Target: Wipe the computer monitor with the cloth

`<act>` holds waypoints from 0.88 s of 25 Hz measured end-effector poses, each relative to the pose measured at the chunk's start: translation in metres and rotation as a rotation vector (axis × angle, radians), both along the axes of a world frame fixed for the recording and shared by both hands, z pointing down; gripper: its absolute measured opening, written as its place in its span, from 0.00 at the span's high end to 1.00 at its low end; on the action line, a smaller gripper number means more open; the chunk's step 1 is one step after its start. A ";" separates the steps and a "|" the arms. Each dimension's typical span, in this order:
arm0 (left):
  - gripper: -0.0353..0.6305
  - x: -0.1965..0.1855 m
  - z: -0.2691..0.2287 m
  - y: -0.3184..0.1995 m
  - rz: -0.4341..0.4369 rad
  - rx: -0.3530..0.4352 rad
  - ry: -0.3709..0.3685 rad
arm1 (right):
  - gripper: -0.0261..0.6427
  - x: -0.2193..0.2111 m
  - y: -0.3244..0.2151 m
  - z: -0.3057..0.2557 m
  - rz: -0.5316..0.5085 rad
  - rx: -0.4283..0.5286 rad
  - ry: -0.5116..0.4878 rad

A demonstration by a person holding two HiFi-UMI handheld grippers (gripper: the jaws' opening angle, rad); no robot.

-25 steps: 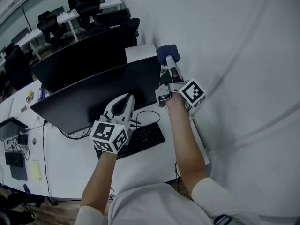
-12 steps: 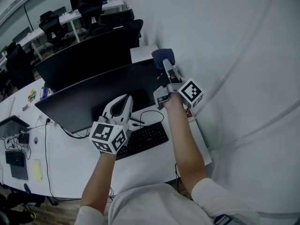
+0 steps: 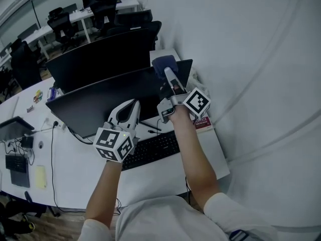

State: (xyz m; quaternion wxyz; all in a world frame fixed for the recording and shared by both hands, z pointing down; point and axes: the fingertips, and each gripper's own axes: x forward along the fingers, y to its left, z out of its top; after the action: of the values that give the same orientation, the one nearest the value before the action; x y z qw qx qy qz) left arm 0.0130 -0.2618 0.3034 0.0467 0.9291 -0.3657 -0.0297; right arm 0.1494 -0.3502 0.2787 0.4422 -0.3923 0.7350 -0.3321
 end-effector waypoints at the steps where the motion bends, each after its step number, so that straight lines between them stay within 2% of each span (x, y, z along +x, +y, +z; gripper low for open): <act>1: 0.94 -0.006 0.000 0.000 -0.001 -0.002 0.001 | 0.78 -0.008 0.000 0.000 -0.009 -0.001 -0.002; 10: 0.94 -0.070 -0.001 -0.001 -0.047 -0.009 0.019 | 0.78 -0.084 0.002 0.000 -0.087 0.004 0.002; 15: 0.94 -0.118 0.004 -0.002 -0.107 -0.012 0.024 | 0.78 -0.142 0.006 0.001 -0.142 0.015 0.042; 19: 0.94 -0.160 0.006 0.000 -0.161 -0.011 0.023 | 0.78 -0.182 0.007 0.010 -0.156 -0.009 0.114; 22: 0.94 -0.190 0.005 0.002 -0.195 -0.006 0.021 | 0.78 -0.216 0.011 0.009 -0.197 -0.002 0.097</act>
State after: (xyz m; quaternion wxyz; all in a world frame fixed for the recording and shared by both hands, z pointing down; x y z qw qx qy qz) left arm -0.1771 -0.2595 0.3083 0.0499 0.8885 -0.4541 -0.0427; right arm -0.0667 -0.3393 0.2877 0.3708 -0.3342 0.7904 -0.3552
